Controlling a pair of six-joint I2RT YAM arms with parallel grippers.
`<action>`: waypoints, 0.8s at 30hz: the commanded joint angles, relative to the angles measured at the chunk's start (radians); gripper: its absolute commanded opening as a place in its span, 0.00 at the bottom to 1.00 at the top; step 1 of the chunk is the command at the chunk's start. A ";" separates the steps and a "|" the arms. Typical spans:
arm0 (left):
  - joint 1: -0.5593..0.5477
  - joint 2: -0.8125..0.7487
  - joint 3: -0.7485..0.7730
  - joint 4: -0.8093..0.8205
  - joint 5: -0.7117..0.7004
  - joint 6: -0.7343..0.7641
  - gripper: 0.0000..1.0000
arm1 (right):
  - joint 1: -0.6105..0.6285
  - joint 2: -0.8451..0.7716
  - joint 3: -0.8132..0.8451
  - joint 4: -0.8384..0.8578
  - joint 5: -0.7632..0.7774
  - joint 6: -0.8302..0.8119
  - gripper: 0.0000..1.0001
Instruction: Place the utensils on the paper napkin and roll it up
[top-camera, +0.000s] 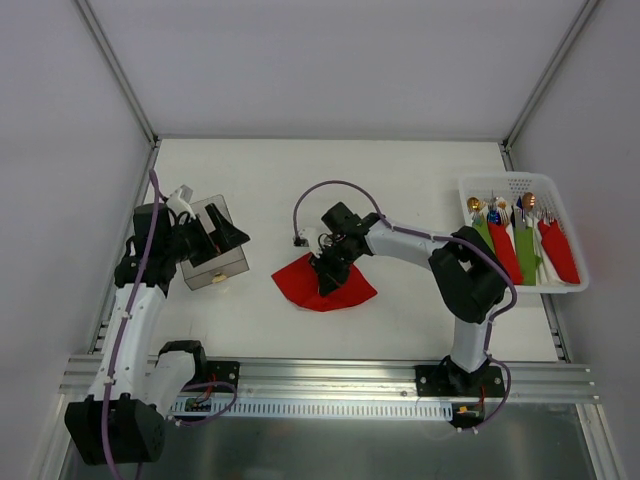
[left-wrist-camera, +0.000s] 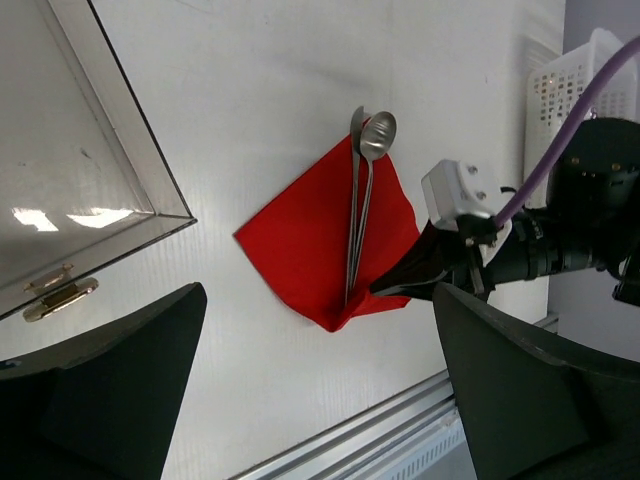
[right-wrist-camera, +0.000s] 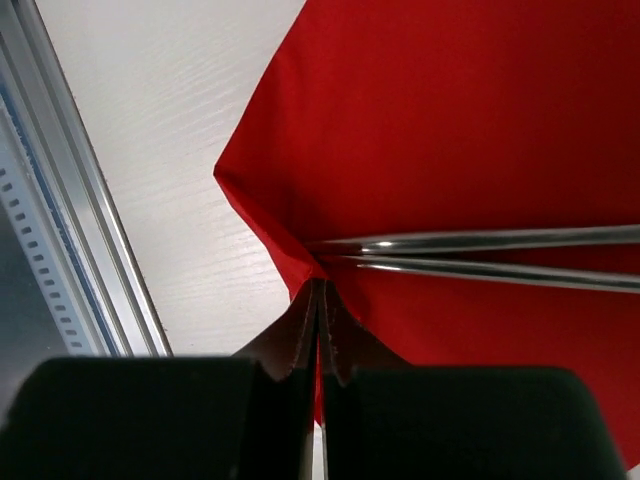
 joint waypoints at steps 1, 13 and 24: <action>-0.005 -0.058 -0.057 0.054 0.073 0.018 0.99 | -0.020 -0.031 0.023 -0.004 -0.074 0.015 0.00; -0.060 -0.123 -0.172 0.096 0.096 0.021 0.99 | -0.062 0.003 0.023 0.003 -0.235 0.138 0.00; -0.259 -0.046 -0.151 0.122 -0.039 -0.007 0.95 | -0.149 0.000 0.011 -0.009 -0.301 0.171 0.00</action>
